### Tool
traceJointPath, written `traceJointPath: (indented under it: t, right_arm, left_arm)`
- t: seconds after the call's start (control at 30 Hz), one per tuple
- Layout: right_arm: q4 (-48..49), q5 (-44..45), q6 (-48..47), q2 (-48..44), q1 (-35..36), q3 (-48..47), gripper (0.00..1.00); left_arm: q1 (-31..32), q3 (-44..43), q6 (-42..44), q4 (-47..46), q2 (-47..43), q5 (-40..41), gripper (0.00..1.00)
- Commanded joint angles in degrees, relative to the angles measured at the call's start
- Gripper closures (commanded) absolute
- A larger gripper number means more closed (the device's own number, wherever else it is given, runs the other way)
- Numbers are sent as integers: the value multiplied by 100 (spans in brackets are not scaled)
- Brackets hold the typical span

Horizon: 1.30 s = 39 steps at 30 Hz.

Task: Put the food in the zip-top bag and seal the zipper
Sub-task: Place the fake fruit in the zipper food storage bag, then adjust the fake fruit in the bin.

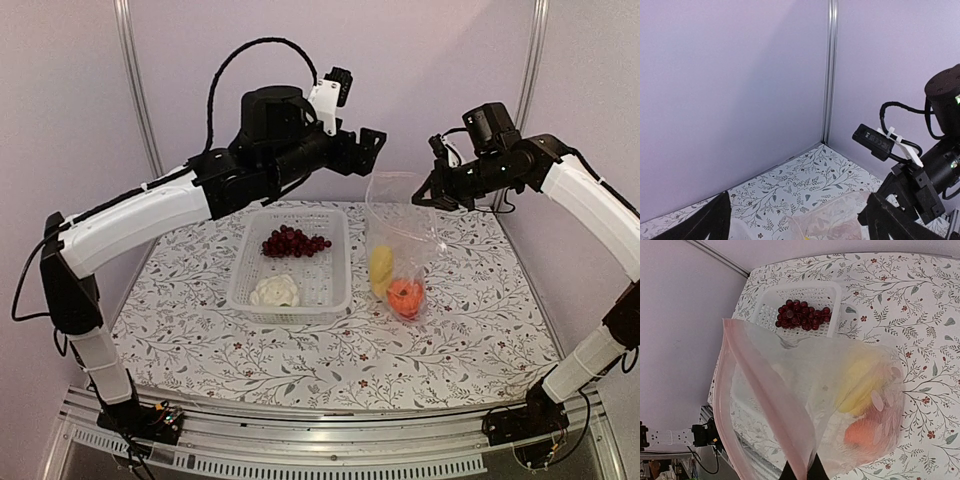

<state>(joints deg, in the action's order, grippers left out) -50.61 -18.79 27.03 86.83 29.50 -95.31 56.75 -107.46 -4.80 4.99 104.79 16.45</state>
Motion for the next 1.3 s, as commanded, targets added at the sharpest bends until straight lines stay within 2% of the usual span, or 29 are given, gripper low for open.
traceJointPath:
  t: [0.0, 0.3, 0.77, 0.97, 1.13, 1.27]
  right_arm:
    - [-82, 92, -30, -34, -38, -174, 100]
    - [-161, 157, -74, -69, -194, -159, 100]
    - [-260, 230, -246, 20, -548, -295, 100]
    - [-594, 682, -520, 237, -687, -907, 100]
    - [-723, 1303, -648, 147, -949, -762, 100]
    - [-660, 1259, -709, 14, -1281, -563, 100]
  left_arm:
    - [75, 509, 130, 348, -602, 254, 7]
    - [-126, 1116, -180, 850, -984, 185, 6]
    - [-840, 1111, -1061, 1948, -1137, 119, 9]
    - [-1041, 1297, -1424, 2975, -1170, 257, 8]
    - [-1354, 1476, -1911, 3676, -1038, 4, 6]
    - [-1670, 1854, -2166, 3490, -995, -490, 15]
